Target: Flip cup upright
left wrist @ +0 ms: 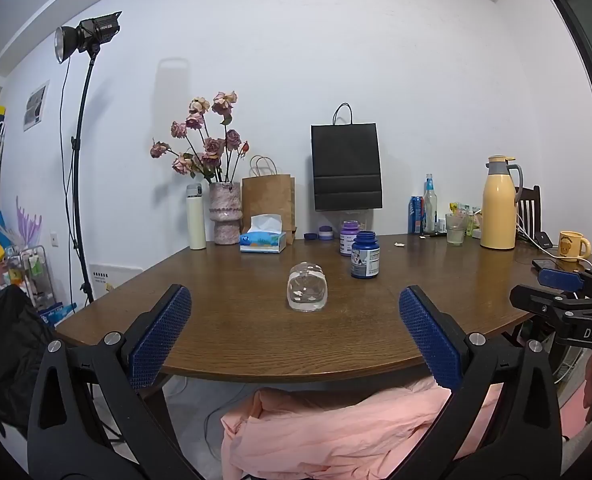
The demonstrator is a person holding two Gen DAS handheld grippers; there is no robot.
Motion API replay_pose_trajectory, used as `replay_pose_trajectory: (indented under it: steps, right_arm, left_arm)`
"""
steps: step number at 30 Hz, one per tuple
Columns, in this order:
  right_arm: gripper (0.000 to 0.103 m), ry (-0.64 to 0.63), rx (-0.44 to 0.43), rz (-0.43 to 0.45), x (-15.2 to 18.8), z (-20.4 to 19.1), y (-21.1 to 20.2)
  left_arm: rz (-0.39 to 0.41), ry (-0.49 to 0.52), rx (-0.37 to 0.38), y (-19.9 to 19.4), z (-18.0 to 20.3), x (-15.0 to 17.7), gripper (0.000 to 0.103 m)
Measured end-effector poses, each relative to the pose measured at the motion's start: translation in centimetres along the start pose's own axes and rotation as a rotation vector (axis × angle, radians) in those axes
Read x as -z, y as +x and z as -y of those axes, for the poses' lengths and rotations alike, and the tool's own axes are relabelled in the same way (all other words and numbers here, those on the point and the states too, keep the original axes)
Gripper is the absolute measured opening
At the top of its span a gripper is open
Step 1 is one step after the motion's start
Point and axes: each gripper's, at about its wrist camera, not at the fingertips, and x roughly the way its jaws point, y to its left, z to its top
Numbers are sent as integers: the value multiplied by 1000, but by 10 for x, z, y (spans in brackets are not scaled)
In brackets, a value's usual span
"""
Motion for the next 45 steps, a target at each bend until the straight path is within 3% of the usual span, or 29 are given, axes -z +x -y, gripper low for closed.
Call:
replay_pose_trajectory:
  steps: [45]
  right_arm:
    - [83,-3,0,-2,0,5,-1]
  left_arm:
    - [1,1,-2,1,1,0,103]
